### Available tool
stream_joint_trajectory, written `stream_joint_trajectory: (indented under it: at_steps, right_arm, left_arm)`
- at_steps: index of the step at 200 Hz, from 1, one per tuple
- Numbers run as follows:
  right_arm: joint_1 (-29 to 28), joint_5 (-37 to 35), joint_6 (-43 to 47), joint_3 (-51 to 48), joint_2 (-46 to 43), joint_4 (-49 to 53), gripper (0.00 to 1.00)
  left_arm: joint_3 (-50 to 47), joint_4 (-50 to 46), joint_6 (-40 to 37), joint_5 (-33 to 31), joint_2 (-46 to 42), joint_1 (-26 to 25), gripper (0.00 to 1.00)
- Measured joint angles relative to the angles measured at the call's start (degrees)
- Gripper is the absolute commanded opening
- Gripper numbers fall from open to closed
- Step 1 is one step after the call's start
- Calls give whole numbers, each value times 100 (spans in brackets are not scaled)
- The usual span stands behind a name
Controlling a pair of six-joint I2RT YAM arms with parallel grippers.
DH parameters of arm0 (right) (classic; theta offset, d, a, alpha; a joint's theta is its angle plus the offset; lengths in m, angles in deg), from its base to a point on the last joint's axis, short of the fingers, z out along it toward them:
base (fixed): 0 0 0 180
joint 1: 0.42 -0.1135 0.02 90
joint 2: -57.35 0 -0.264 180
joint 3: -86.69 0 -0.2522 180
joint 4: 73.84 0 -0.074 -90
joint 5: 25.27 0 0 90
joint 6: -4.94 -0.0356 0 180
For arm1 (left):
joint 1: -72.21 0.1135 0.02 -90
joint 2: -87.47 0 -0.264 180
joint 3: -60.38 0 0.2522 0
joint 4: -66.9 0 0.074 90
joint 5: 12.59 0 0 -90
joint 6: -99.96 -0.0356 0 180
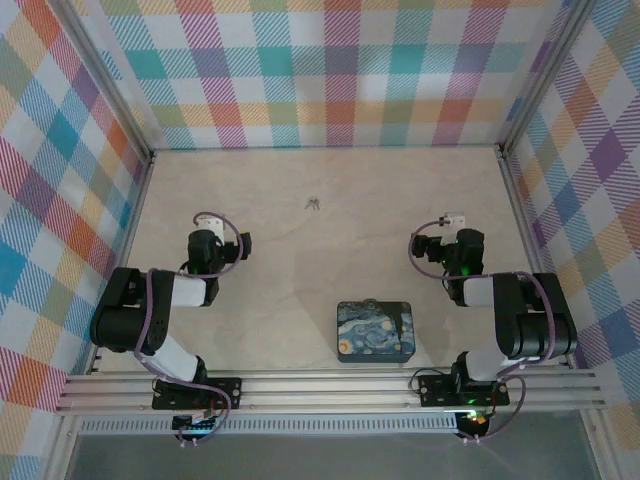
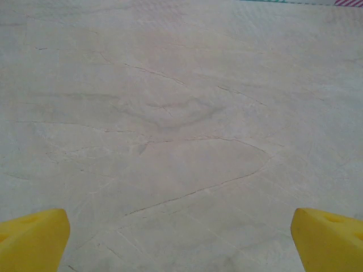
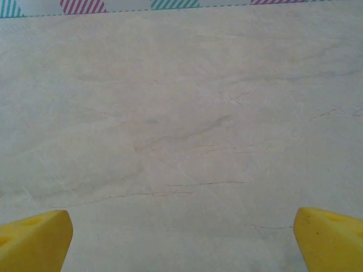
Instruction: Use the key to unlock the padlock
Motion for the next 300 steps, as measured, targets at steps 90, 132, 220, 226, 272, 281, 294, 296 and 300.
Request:
stream_joint_trajectory:
  at_steps: [90,132,220,226,272,281,294,296,300]
  right_arm:
    - [0,0,0,0,0,0,100]
    - [0,0,0,0,2,0,100]
    - [0,0,-2,0,2,0,100]
    - [0,0,-2,0,2,0,100]
    - [0,0,-2,0,2,0,100]
    - [2,0,-15,2,2,2,100]
    - [7,0,-28,68,2,114,100]
    - [7,-4,-35,87,2,144,100]
    - [13,-20,-46,136,-2,216,100]
  left_arm:
    - [-4,0,0,0,0,0,100]
    - [-4,-2,0,0,0,0,100]
    - [-4,0,0,0,0,0,100]
    - [-4,-2,0,0,0,0,100]
    - [-4,-17,2,90,0,59,100]
    - [-4,-15,4,111,0,76,100]
    - [-2,-42,13,120,-13,94,100]
    - [0,-68,24,118,-20,98,100]
    - [11,-146,33,92,-52,103,100]
